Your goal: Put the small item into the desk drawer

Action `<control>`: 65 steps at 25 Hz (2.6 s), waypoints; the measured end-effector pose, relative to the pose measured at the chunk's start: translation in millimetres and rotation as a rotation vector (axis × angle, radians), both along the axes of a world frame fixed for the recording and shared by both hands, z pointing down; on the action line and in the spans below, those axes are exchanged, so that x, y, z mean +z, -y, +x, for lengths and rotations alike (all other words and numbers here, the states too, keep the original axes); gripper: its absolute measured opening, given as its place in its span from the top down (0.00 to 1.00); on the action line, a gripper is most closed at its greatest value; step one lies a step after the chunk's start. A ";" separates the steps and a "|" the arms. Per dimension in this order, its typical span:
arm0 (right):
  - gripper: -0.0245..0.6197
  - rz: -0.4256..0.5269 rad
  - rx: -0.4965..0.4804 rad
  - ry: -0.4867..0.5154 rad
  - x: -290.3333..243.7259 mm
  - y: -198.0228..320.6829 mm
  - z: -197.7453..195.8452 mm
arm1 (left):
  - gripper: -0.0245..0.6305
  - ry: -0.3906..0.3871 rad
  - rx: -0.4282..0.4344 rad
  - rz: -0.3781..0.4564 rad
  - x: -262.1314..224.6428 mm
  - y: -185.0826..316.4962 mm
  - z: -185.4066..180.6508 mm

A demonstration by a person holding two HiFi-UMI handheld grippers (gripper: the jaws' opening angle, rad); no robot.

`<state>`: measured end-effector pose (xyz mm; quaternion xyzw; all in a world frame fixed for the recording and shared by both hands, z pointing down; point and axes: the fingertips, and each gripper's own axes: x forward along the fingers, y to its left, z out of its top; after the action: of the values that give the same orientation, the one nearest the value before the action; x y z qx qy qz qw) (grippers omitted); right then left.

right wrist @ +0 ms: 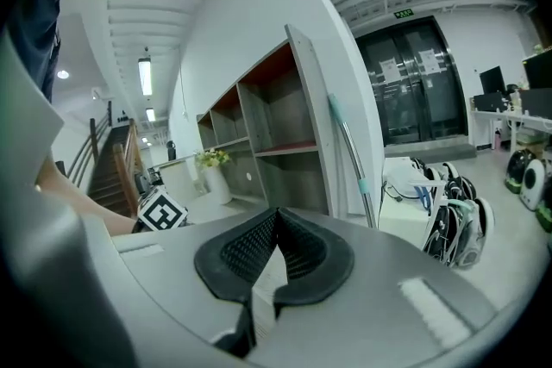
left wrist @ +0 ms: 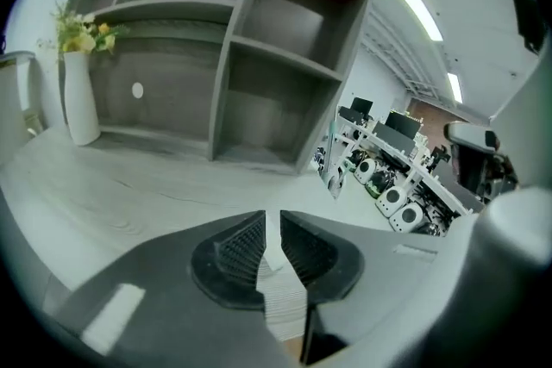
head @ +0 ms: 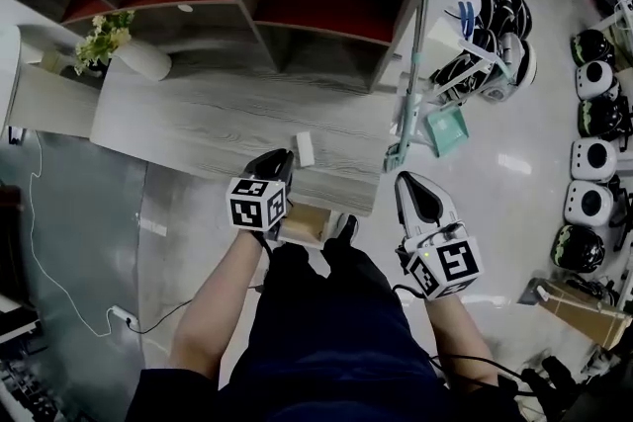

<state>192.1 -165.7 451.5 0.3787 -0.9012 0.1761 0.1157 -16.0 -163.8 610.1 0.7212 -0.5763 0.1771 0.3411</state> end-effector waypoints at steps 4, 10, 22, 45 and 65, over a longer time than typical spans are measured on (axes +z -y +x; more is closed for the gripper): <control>0.95 -0.025 -0.038 -0.001 12.4 2.1 2.7 | 0.87 -0.056 -0.039 -0.081 26.1 5.2 2.2; 0.95 -0.068 -0.051 -0.012 33.0 2.5 8.8 | 0.82 -0.185 -0.104 -0.203 58.7 12.0 5.3; 0.95 -0.134 0.003 0.010 48.3 -8.8 1.3 | 0.79 -0.301 -0.081 -0.365 92.9 20.6 19.8; 0.95 -0.191 -0.149 0.005 55.9 -25.4 -111.0 | 0.81 -0.176 0.059 -0.194 48.8 -80.7 -34.4; 0.95 -0.228 -0.127 -0.024 66.6 -45.6 -115.4 | 0.81 -0.098 0.112 -0.356 134.9 -172.3 -9.5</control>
<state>76.7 -120.0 518.0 0.3072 -0.8962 0.2649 0.1797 -25.5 8.5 745.0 0.6882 -0.4776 0.2595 0.4805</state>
